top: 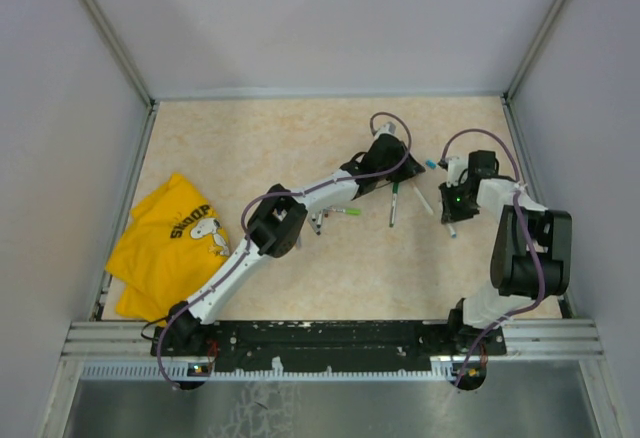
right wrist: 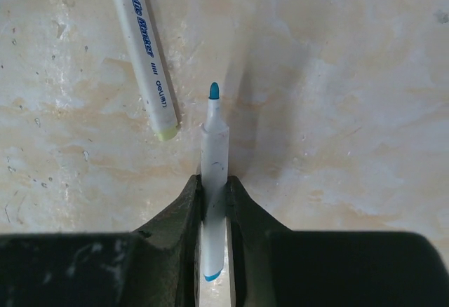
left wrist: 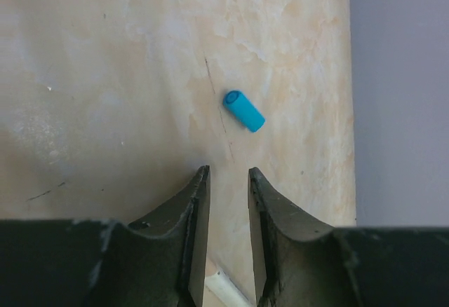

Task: Open the pen caps
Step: Place the pen at the center of the board, then pick up the pen from the center of the board.

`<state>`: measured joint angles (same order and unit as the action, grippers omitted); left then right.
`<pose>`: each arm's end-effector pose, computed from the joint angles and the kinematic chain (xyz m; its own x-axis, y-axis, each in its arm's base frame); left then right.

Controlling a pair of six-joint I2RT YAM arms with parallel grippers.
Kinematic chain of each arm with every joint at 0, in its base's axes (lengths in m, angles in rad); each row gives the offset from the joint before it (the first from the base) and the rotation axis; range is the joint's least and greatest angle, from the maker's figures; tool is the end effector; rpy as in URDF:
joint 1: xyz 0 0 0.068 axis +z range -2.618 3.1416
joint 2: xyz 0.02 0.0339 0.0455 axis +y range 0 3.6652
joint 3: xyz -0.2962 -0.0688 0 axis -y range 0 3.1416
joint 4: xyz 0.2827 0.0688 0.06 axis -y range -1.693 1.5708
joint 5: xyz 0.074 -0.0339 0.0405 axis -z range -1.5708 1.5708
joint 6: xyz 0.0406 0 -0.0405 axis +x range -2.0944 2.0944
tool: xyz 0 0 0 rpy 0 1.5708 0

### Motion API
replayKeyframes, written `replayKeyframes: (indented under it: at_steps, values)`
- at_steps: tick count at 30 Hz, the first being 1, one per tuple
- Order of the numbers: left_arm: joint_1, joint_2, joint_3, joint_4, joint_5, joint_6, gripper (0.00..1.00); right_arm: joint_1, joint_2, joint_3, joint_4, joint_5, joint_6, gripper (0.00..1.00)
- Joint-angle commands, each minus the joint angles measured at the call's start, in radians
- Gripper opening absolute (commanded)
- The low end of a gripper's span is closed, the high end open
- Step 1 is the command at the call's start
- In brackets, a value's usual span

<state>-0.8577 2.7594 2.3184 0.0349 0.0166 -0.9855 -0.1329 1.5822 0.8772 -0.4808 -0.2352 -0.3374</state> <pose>0.4452 -0.5158 0.1123 -0.7814 -0.3705 -0.5020 0.2079 0.6040 -0.7694 0.3186 -0.0330 0.1670 -0.8808 -0.2070 -0.4259 -0.2644 0.9611 0.0795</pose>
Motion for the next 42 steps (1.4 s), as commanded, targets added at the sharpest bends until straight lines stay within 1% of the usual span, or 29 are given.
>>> replayKeyframes:
  at_steps: [1, 6, 11, 14, 17, 19, 23, 26, 28, 30, 32, 35, 38, 42]
  values:
    - [-0.003, -0.003, 0.024, -0.040, -0.025, 0.034, 0.34, 0.006, 0.004, 0.041, 0.013, 0.018, -0.002, 0.17]
    - [-0.002, -0.036, 0.015, -0.036, -0.020, 0.055, 0.37, 0.006, 0.000, 0.043, 0.013, 0.020, -0.003, 0.24]
    - [-0.003, -0.128, -0.044, -0.009, -0.026, 0.121, 0.42, 0.006, -0.028, 0.040, 0.022, 0.032, -0.004, 0.30]
    - [-0.002, -0.230, -0.123, 0.030, -0.033, 0.179, 0.46, 0.005, -0.062, 0.031, 0.045, 0.051, -0.003, 0.31]
    - [-0.003, -0.358, -0.257, 0.107, -0.034, 0.249, 0.51, 0.003, -0.119, 0.017, 0.065, 0.036, -0.009, 0.32]
    - [-0.003, -0.461, -0.390, 0.186, -0.021, 0.308, 0.56, 0.003, -0.165, 0.005, 0.076, -0.003, -0.018, 0.33]
    - [-0.004, -0.709, -0.744, 0.444, 0.041, 0.454, 0.62, 0.007, -0.258, -0.017, 0.078, -0.172, -0.055, 0.35]
    - [-0.004, -0.895, -1.045, 0.629, 0.110, 0.554, 0.68, 0.048, -0.297, -0.026, 0.094, -0.230, -0.064, 0.41]
    - [-0.003, -1.015, -1.222, 0.705, 0.150, 0.614, 0.73, 0.076, -0.294, -0.008, 0.091, -0.239, -0.066, 0.45]
    - [-0.002, -1.128, -1.407, 0.735, 0.156, 0.661, 0.79, 0.082, -0.268, 0.036, 0.069, -0.269, -0.077, 0.50]
    - [0.001, -1.256, -1.552, 0.747, 0.141, 0.696, 0.87, 0.082, -0.211, 0.113, 0.036, -0.282, -0.089, 0.52]
    - [0.017, -1.433, -1.745, 0.741, 0.109, 0.712, 0.96, 0.083, -0.067, 0.234, -0.036, -0.299, -0.119, 0.54]
    - [0.028, -1.613, -1.903, 0.723, 0.090, 0.694, 0.99, 0.100, 0.001, 0.269, -0.025, -0.268, -0.107, 0.56]
    - [0.031, -1.811, -2.075, 0.714, 0.056, 0.599, 0.99, 0.136, 0.035, 0.252, 0.013, -0.168, -0.089, 0.56]
